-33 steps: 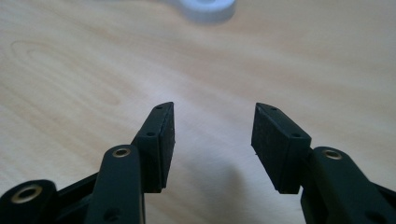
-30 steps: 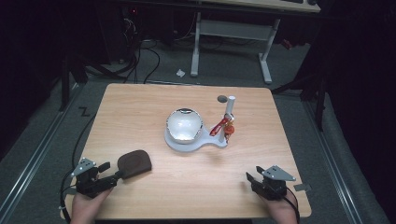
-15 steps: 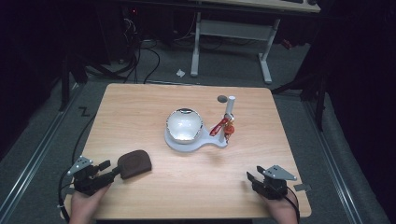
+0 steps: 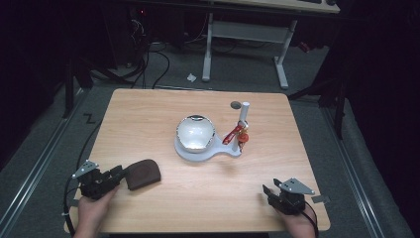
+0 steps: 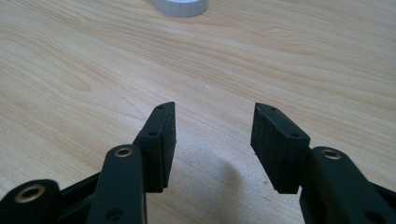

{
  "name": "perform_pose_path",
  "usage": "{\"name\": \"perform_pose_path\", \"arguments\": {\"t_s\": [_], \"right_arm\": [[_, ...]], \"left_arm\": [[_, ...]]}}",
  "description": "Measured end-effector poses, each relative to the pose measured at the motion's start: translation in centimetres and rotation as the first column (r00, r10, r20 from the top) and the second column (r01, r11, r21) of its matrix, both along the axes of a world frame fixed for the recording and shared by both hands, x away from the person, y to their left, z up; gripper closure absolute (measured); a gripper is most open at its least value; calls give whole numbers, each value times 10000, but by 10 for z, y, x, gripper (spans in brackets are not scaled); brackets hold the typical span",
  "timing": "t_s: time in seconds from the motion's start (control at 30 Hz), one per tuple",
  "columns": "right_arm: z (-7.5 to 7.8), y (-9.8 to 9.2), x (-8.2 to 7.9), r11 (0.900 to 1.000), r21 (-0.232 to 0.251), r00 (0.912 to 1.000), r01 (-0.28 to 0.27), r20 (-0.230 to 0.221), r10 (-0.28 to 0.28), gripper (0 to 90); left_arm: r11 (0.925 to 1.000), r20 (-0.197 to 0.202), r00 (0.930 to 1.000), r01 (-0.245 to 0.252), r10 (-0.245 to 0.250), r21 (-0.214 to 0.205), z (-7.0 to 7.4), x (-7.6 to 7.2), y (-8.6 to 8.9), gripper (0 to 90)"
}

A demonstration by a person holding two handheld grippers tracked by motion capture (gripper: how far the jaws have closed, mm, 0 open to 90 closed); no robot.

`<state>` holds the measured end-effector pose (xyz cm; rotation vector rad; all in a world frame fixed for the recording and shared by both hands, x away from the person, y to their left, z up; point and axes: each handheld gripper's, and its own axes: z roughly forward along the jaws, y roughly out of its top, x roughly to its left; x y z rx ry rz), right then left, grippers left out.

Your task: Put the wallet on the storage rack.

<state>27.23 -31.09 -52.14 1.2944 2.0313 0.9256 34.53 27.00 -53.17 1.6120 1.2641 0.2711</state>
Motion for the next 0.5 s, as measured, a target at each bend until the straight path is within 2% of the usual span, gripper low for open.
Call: {"name": "perform_pose_path", "arguments": {"t_s": [0.2,0.43,0.5], "right_arm": [[1,-2,-1,10000,22,10000,19,35,-19,506],[1,2,0,10000,37,10000,-42,16,42,506],[-1,3,1,9997,-109,9997,-219,-51,218,506]], "left_arm": [[9996,-281,9996,103,-96,271,-3,4,-5,631],[9989,-259,9996,138,-127,451,-4,1,-8,678],[9984,-216,9998,21,-8,566,-4,1,-8,762]]}}
